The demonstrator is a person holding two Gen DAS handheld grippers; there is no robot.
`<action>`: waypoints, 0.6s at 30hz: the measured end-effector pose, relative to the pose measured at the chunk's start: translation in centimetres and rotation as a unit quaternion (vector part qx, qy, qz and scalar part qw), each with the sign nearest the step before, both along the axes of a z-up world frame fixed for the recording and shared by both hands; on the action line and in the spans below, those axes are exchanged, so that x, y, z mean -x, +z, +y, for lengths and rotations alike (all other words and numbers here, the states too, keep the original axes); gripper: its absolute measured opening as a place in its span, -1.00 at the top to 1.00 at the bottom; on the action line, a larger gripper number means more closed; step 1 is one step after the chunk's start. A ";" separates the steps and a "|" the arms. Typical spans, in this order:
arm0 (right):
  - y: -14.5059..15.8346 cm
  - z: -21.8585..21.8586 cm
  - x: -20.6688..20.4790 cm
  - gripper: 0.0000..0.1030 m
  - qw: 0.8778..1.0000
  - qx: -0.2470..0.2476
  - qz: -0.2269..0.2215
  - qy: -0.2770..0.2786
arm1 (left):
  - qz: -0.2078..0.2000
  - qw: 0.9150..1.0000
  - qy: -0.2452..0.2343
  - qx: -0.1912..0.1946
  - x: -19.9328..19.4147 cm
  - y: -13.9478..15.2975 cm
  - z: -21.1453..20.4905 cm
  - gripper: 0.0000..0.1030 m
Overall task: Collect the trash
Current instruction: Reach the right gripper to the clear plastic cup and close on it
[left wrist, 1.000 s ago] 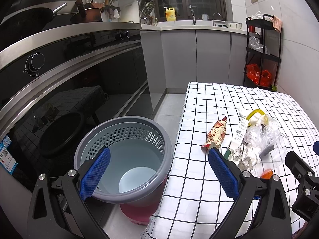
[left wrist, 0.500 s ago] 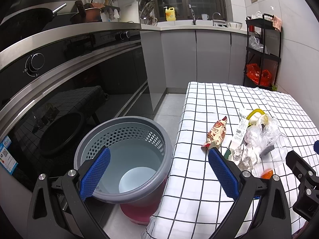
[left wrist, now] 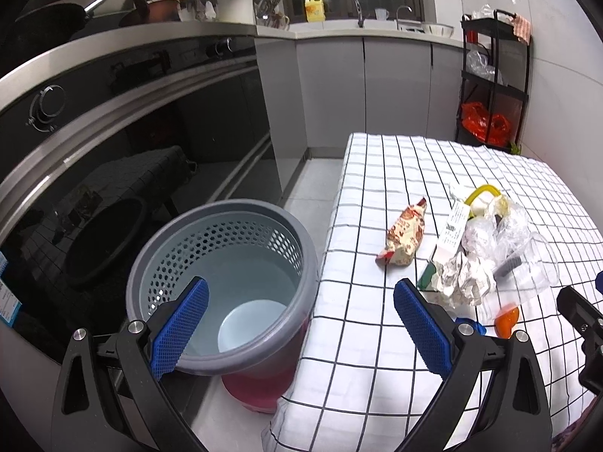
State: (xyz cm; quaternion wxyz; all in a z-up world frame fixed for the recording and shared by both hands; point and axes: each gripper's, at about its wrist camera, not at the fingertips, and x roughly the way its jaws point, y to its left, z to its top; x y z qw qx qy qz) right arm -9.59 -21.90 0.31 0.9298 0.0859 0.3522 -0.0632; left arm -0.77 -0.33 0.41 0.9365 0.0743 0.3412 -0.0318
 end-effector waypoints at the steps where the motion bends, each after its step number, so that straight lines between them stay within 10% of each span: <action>1: -0.2 -0.3 0.1 -0.84 1.000 -0.001 0.003 -0.001 | 0.005 1.000 -0.003 0.000 -0.1 -0.3 -0.2 -0.87; 18: -3.1 -3.4 -1.4 -0.84 0.998 -0.027 0.045 0.024 | 0.033 0.999 -0.027 -0.003 -1.0 -2.6 -2.9 -0.87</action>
